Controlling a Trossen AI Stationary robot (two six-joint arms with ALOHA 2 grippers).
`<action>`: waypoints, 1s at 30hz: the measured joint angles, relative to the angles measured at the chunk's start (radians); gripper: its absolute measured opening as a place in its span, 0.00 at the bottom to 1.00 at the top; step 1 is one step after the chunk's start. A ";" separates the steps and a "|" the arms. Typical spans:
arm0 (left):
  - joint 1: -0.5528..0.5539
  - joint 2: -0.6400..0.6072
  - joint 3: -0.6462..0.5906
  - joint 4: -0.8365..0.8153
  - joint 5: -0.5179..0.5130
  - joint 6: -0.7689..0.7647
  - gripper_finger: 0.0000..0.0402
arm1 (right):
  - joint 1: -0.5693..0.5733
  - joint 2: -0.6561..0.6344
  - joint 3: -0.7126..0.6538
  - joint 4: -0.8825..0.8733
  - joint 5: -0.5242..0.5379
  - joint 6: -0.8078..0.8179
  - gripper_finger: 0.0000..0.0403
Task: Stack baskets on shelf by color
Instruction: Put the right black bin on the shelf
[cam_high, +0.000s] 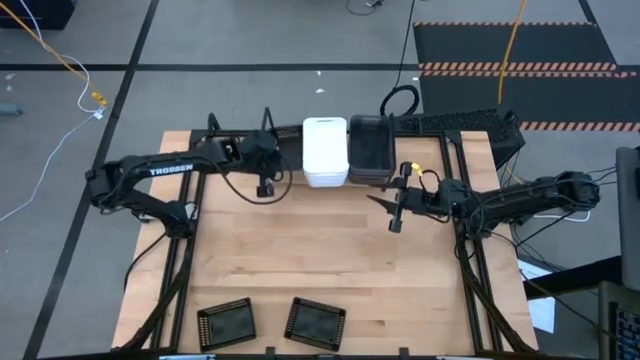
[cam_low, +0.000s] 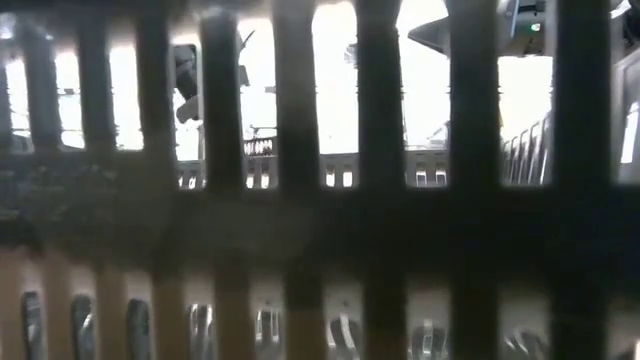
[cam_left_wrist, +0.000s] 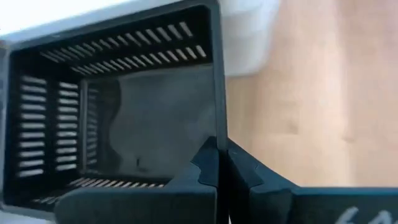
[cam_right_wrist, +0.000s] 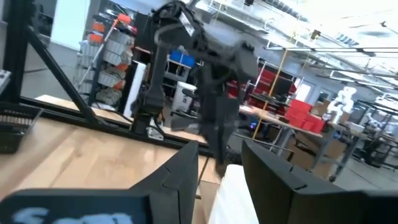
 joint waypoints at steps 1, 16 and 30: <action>0.006 0.002 -0.020 0.014 0.029 0.001 0.01 | 0.000 0.000 0.000 0.000 -0.001 0.000 0.29; 0.006 0.016 -0.088 0.153 0.066 -0.034 0.05 | 0.000 0.000 0.000 0.003 0.000 0.000 0.27; -0.037 0.009 -0.054 0.084 -0.068 0.015 0.08 | 0.000 0.000 0.000 -0.020 0.001 -0.012 0.27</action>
